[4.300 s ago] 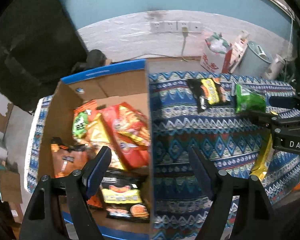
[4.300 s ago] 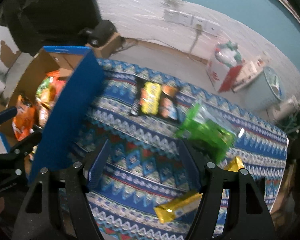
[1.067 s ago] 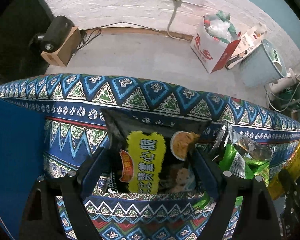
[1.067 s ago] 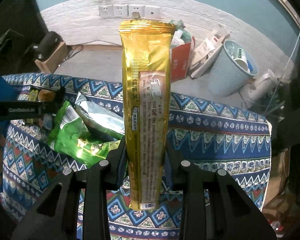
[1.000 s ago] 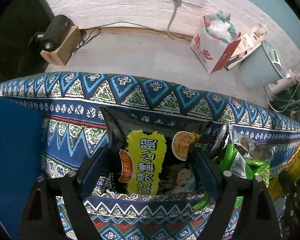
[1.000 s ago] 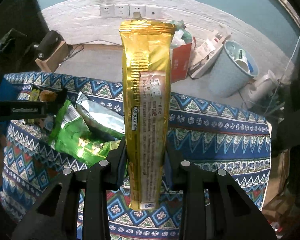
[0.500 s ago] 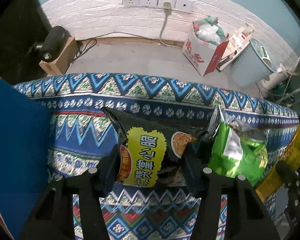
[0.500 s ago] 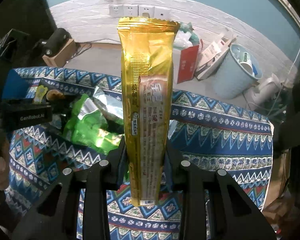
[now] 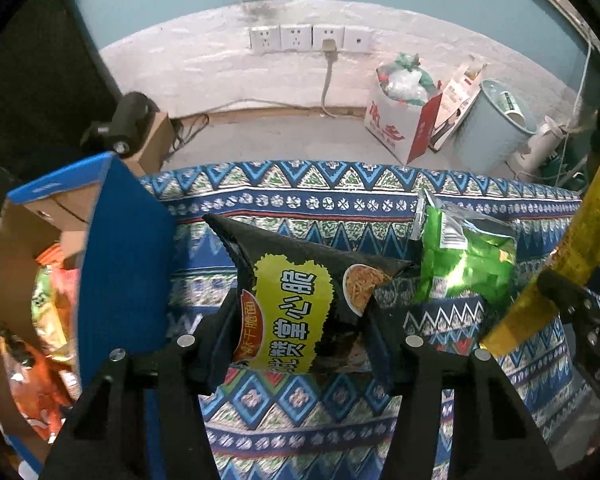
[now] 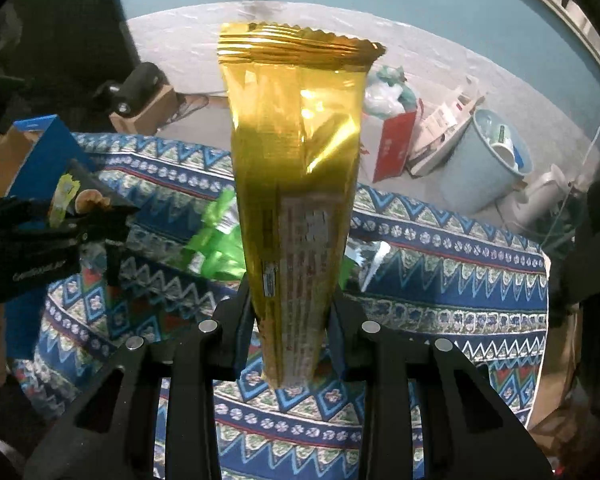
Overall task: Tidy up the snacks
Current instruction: 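Lift and carry the black chip bag and yellow wafer bar toward the cardboard box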
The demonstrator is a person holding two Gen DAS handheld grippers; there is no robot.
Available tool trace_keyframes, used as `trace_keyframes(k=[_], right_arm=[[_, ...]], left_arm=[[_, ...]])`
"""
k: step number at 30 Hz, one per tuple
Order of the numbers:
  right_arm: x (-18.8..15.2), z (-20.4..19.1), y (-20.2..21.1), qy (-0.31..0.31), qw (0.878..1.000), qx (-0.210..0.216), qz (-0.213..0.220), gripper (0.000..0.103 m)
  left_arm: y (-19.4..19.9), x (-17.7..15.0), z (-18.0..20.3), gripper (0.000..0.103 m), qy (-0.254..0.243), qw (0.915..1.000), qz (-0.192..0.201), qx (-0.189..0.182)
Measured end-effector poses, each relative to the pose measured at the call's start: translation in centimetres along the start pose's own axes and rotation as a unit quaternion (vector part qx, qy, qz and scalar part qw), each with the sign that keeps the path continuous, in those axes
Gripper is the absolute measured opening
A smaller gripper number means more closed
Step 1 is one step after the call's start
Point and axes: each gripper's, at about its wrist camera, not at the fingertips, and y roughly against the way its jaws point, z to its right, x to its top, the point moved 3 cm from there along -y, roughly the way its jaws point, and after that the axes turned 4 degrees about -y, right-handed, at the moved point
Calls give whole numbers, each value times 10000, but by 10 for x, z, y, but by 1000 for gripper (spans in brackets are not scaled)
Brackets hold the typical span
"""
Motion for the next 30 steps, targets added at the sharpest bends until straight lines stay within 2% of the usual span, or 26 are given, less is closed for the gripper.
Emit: trace_keyframes(k=[11, 20, 30], right_arm=[[7, -39, 35, 250, 9989, 254, 301, 29], [20, -70, 60, 448, 9967, 415, 534, 29], [32, -96, 84, 587, 9939, 603, 718, 29]], left_arm=[[68, -25, -26, 58, -284, 9970, 660, 288], [98, -44, -55, 58, -195, 9943, 954, 428], [118, -48, -95, 58, 187, 9931, 1084, 406]])
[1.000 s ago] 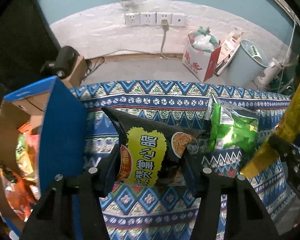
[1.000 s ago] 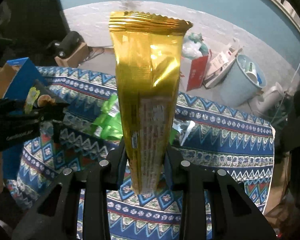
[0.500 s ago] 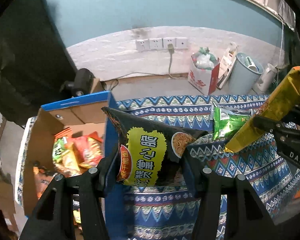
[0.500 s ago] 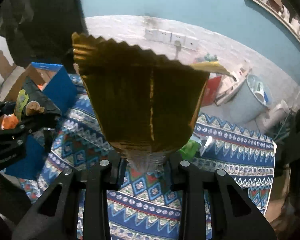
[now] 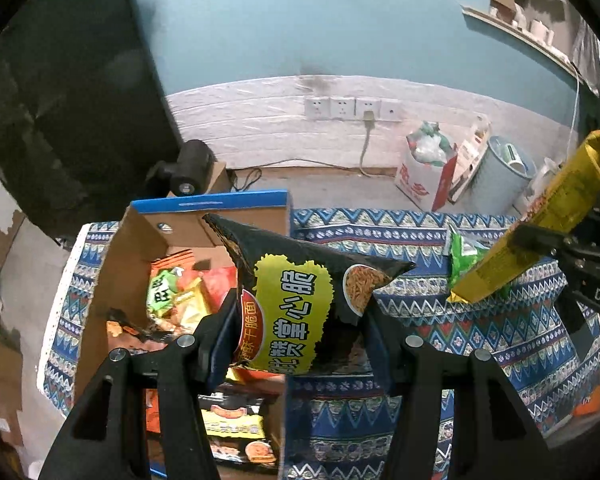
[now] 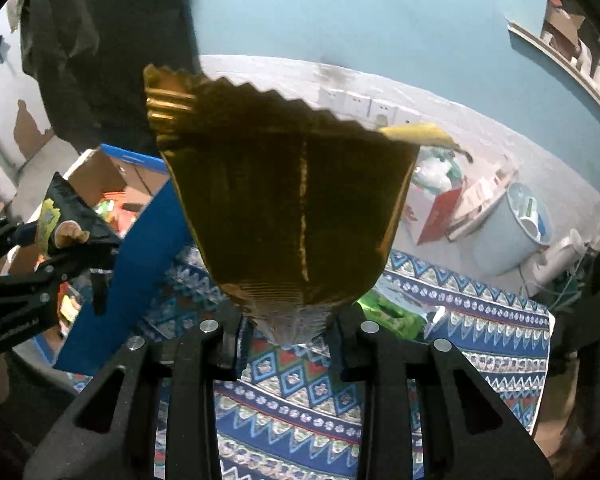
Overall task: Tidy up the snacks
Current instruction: 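Lift and carry the black chip bag and yellow wafer bar toward the cardboard box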
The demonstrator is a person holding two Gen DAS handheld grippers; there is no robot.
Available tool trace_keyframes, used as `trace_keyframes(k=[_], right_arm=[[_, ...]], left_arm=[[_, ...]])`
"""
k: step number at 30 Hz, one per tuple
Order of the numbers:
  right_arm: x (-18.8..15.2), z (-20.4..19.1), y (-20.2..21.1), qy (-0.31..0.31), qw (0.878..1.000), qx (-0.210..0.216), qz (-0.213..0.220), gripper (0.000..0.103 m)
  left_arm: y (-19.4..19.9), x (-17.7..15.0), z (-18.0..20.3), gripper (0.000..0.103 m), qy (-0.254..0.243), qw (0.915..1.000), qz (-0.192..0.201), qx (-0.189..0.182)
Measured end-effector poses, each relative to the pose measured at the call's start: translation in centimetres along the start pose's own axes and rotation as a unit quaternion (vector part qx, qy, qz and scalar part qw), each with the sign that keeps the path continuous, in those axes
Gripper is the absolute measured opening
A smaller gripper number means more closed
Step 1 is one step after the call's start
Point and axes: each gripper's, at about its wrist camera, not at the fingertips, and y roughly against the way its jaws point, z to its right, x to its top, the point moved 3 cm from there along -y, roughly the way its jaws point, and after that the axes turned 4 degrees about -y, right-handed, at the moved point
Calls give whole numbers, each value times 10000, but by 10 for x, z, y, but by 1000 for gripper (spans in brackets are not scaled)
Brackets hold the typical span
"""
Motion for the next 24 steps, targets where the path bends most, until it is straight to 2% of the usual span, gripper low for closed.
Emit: trace_keyframes(k=[13, 24], right_arm=[[28, -56, 17, 294, 9985, 438, 168, 29], [50, -136, 24, 792, 9923, 919, 263, 29]], left_arm=[[12, -10, -67, 58, 370, 9992, 42, 172], [14, -25, -114, 58, 637, 9975, -19, 313]])
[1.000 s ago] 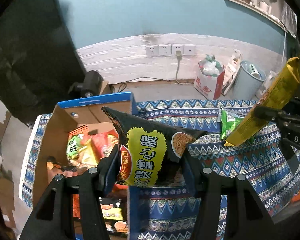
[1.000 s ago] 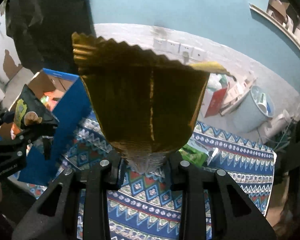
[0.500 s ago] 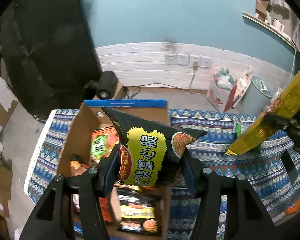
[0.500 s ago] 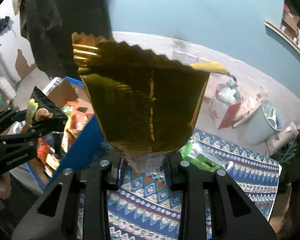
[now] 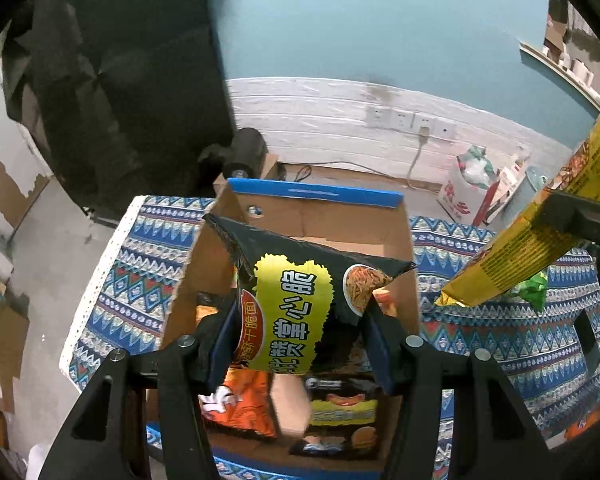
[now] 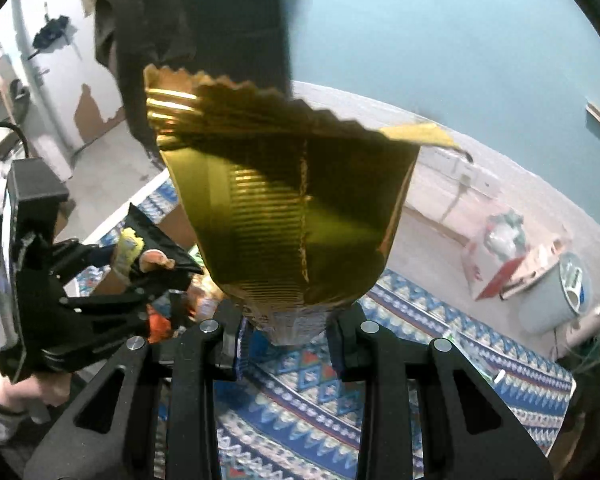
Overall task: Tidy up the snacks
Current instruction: 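Lift and carry the black chip bag and yellow wafer bar toward the cardboard box, then lower both held snacks into the box and open both tools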
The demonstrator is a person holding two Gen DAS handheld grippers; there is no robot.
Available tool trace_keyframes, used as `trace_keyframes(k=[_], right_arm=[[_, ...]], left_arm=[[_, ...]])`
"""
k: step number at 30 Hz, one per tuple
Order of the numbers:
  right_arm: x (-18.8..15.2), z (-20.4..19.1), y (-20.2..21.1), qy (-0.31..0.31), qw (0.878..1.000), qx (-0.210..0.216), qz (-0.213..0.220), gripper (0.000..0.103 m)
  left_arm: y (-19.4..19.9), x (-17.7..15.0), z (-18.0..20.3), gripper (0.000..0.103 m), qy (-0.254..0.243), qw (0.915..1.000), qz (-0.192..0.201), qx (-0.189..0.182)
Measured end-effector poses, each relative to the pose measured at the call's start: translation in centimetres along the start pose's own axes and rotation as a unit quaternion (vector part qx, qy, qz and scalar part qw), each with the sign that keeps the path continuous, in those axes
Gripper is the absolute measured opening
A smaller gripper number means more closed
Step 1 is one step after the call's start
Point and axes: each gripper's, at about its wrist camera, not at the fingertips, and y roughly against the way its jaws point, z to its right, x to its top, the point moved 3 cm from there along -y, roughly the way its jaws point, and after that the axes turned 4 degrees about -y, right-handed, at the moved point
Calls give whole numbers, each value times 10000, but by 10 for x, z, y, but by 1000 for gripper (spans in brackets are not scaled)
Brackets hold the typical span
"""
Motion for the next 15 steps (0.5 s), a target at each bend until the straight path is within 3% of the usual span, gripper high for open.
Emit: trace_keyframes(k=[8, 15], right_arm=[[7, -27, -24, 147, 9987, 376, -309, 29], [-6, -48, -57, 311, 9954, 411, -810, 29]], left_arm=[[-6, -16, -37, 58, 261, 9996, -129, 50], [-21, -25, -48, 58, 323, 9990, -317, 69]])
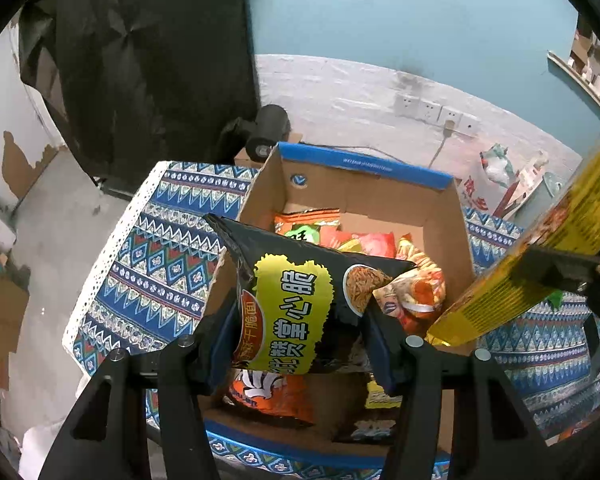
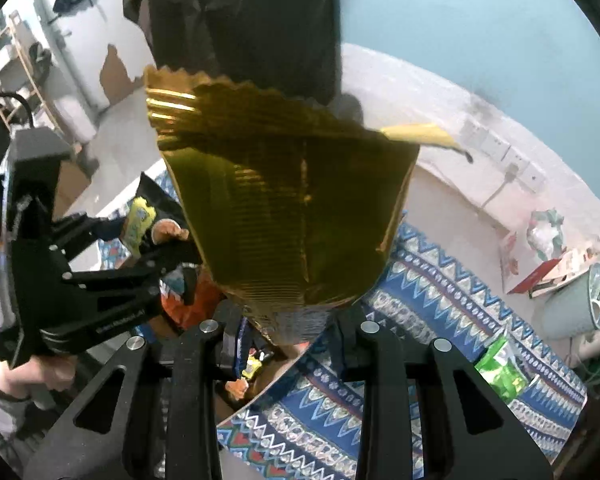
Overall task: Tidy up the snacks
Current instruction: 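Lower both held snacks into the box and open both tools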
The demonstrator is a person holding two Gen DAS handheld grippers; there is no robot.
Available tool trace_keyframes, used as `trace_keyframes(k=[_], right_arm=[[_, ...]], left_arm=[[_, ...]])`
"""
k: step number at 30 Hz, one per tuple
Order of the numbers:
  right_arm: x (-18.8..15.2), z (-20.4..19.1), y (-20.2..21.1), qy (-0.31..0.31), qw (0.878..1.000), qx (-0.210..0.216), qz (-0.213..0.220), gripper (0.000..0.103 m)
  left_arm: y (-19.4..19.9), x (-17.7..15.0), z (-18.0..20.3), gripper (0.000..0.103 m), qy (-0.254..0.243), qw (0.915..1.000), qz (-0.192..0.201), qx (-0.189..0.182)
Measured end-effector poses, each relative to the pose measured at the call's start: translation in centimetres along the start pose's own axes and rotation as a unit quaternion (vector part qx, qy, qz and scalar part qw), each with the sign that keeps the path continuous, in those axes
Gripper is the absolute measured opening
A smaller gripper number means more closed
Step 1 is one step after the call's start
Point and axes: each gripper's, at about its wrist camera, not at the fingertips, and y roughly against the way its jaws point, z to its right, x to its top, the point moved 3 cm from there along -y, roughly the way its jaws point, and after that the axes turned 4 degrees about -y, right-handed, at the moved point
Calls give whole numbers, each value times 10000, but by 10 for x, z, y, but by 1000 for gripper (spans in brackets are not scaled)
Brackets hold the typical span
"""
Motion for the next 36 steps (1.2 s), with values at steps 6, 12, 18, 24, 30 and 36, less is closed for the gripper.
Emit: trace_keyframes(k=[6, 12, 18, 24, 30, 36], right_arm=[[0, -8, -33, -82, 9990, 103, -433, 29], [3, -14, -59, -142, 9977, 84, -660, 30], [11, -14, -80, -250, 9971, 153, -695, 33], [21, -11, -88, -425, 9973, 242, -554, 50], [25, 2, -74, -540, 9979, 140, -326, 63], [20, 19, -61, -682, 9974, 45, -240, 67]], left_arm=[[-16, -5, -6, 58, 59, 9998, -201, 25], [-30, -7, -18, 59, 219, 9990, -381, 87], [-34, -5, -22, 64, 332, 9983, -461, 144], [-28, -1, -18, 76, 196, 9990, -333, 245], [-25, 2, -14, 76, 277, 9989, -348, 125], [-16, 8, 2, 79, 158, 9997, -199, 34]])
